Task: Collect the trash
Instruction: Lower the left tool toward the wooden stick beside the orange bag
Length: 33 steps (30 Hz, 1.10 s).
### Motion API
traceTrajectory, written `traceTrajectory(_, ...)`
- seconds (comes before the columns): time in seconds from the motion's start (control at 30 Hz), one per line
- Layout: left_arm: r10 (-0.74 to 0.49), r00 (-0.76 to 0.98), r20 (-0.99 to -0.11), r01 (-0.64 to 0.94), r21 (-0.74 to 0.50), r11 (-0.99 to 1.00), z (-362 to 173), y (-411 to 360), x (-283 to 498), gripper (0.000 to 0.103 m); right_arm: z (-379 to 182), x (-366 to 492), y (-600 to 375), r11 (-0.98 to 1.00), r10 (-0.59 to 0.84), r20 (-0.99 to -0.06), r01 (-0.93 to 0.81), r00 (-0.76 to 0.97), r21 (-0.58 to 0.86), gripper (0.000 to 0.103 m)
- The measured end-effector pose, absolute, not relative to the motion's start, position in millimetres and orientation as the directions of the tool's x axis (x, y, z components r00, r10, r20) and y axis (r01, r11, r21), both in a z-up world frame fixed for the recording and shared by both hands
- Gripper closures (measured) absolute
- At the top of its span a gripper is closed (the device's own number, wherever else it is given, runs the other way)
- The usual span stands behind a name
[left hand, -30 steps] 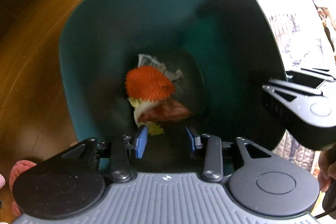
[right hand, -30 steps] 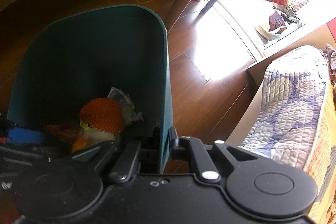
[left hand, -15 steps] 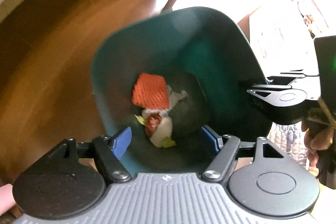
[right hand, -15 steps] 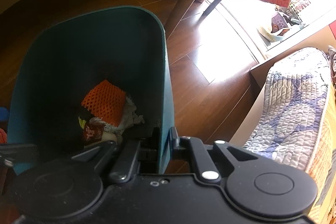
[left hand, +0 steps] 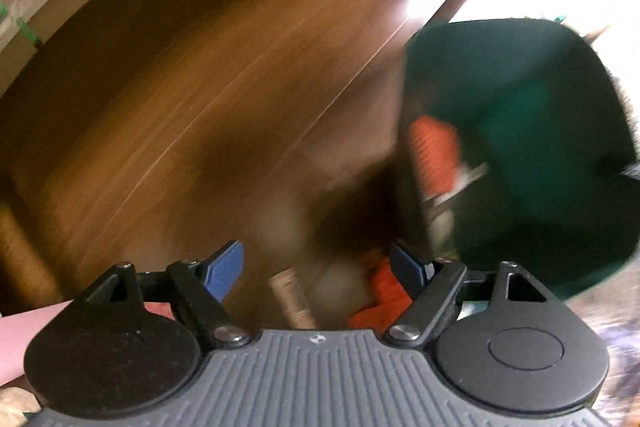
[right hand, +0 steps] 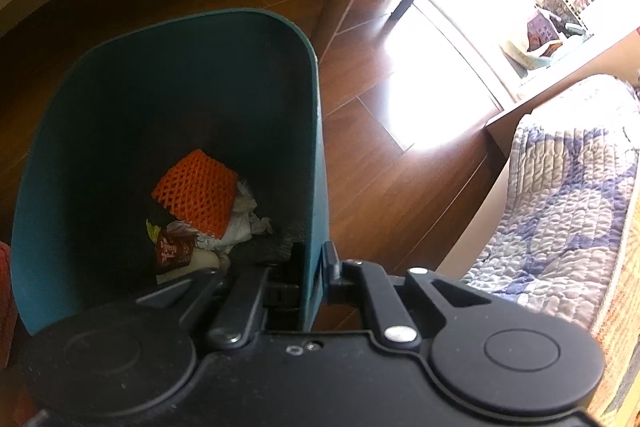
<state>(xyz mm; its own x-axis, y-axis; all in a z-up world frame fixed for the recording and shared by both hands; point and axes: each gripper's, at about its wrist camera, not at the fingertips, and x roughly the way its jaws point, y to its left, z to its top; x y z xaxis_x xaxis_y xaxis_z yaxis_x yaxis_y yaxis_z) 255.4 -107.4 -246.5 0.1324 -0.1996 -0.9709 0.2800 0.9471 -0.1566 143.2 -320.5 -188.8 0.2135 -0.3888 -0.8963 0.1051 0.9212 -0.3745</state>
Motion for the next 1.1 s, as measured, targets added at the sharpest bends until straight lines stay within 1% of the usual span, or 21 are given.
traceTrajectory(0.07, -0.141, 0.097, -0.985, 0.296, -0.107, 0.949, -278, -115, 254, 0.023, -189, 142, -330, 0.928, -0.372, -0.904, 0.119, 0.209, -0.354, 0.097)
traceTrajectory(0.13, -0.119, 0.051, -0.992, 0.297, -0.098, 0.950, -306, -120, 253, 0.023, -189, 140, -334, 0.931, -0.363, -0.909, 0.127, 0.205, -0.343, 0.097)
traceTrajectory(0.33, -0.057, -0.098, -0.994, 0.199, -0.076, 0.977, -405, -120, 241, 0.023, -191, 139, -348, 0.938, -0.337, -0.919, 0.162, 0.205, -0.308, 0.098)
traceTrajectory(0.4, -0.035, -0.135, -0.990, 0.179, -0.059, 0.982, -430, -121, 232, 0.023, -190, 138, -350, 0.941, -0.329, -0.919, 0.161, 0.217, -0.299, 0.098)
traceTrajectory(0.67, 0.023, -0.212, -0.977, 0.156, -0.010, 0.988, -492, -124, 213, 0.023, -187, 136, -367, 0.945, -0.301, -0.915, 0.213, 0.269, -0.248, 0.099)
traceTrajectory(0.73, 0.038, -0.213, -0.976, 0.156, 0.004, 0.988, -501, -125, 212, 0.023, -188, 135, -370, 0.945, -0.295, -0.916, 0.224, 0.273, -0.238, 0.099)
traceTrajectory(0.77, 0.042, -0.213, -0.976, 0.157, 0.008, 0.988, -503, -125, 211, 0.020, -188, 134, -371, 0.945, -0.292, -0.916, 0.228, 0.274, -0.233, 0.099)
traceTrajectory(0.83, 0.035, -0.197, -0.980, 0.151, 0.005, 0.989, -503, -127, 212, 0.018, -188, 132, -374, 0.945, -0.288, -0.918, 0.238, 0.273, -0.225, 0.099)
traceTrajectory(0.9, 0.036, -0.182, -0.983, 0.167, 0.005, 0.986, -502, -134, 211, 0.018, -188, 130, -376, 0.944, -0.286, -0.919, 0.246, 0.271, -0.221, 0.099)
traceTrajectory(1.0, 0.032, -0.170, -0.985, 0.173, 0.002, 0.985, -502, -139, 205, 0.023, -191, 126, -380, 0.942, -0.284, -0.920, 0.257, 0.269, -0.216, 0.099)
traceTrajectory(1.03, 0.031, -0.168, -0.985, 0.174, 0.001, 0.985, -501, -139, 203, 0.027, -192, 125, -381, 0.941, -0.284, -0.921, 0.261, 0.268, -0.214, 0.100)
traceTrajectory(1.07, 0.029, -0.162, -0.986, 0.175, 0.000, 0.985, -499, -139, 202, 0.035, -192, 124, -382, 0.941, -0.283, -0.921, 0.265, 0.267, -0.212, 0.100)
traceTrajectory(1.1, 0.027, -0.156, -0.987, 0.175, -0.001, 0.985, -498, -137, 203, 0.040, -194, 124, -384, 0.940, -0.280, -0.922, 0.269, 0.266, -0.208, 0.100)
